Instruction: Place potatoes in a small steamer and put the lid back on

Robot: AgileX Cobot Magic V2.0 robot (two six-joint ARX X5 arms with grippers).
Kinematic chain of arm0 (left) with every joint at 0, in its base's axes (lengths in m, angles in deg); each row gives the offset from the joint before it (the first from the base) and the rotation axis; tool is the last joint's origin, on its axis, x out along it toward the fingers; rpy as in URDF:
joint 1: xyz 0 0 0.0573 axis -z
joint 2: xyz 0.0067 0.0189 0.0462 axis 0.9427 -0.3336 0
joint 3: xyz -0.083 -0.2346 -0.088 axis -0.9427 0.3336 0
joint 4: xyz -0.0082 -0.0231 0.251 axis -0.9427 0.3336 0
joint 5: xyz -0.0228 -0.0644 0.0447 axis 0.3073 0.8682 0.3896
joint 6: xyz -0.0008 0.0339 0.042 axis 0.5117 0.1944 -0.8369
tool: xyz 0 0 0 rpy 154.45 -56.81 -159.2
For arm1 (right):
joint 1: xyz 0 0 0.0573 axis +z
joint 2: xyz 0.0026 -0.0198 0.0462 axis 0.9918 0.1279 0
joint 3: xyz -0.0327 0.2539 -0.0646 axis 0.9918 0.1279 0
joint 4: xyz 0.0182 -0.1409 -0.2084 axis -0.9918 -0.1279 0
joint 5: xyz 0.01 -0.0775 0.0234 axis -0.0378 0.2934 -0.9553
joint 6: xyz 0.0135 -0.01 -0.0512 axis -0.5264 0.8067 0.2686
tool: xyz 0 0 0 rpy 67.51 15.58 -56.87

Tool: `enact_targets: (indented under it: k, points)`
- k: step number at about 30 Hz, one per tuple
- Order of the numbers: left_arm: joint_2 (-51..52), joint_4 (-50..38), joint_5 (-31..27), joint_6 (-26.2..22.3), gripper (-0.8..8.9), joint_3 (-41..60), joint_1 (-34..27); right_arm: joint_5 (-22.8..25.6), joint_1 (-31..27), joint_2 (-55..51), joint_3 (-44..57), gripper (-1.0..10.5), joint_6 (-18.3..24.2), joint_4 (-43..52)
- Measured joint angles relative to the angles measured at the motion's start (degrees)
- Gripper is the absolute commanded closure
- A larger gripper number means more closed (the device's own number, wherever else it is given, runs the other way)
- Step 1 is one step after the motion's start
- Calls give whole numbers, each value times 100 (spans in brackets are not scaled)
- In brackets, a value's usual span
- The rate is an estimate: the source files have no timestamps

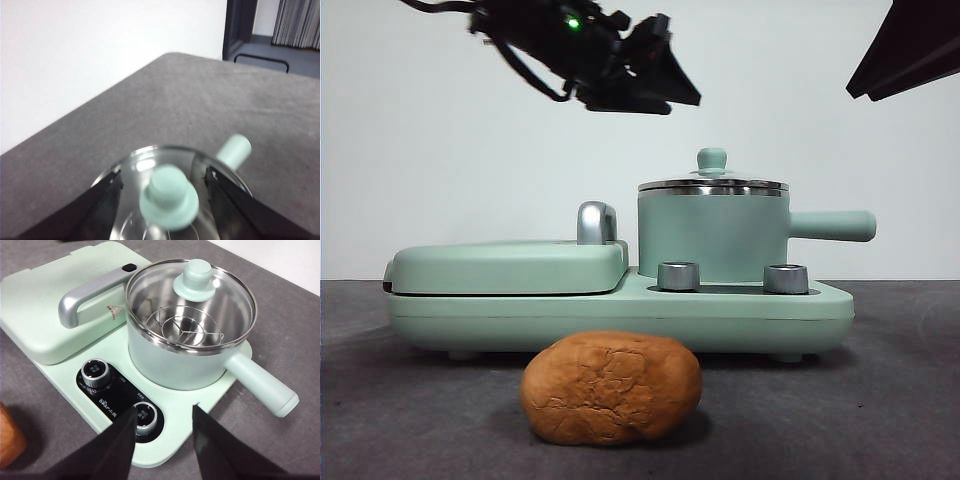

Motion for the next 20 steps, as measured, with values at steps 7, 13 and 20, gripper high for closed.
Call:
enact_targets:
  k: [7,13,20]
  points:
    - [-575,341,-2,140,541,-782,79,-2,0,0,0,766,0,0]
    - [-828,409,-2,151,540,-892,155,-2,0,0,0,680,-22,0]
    - [-1010,376,-2,151,541,-898,162,-2,0,0,0,680,-48,0]
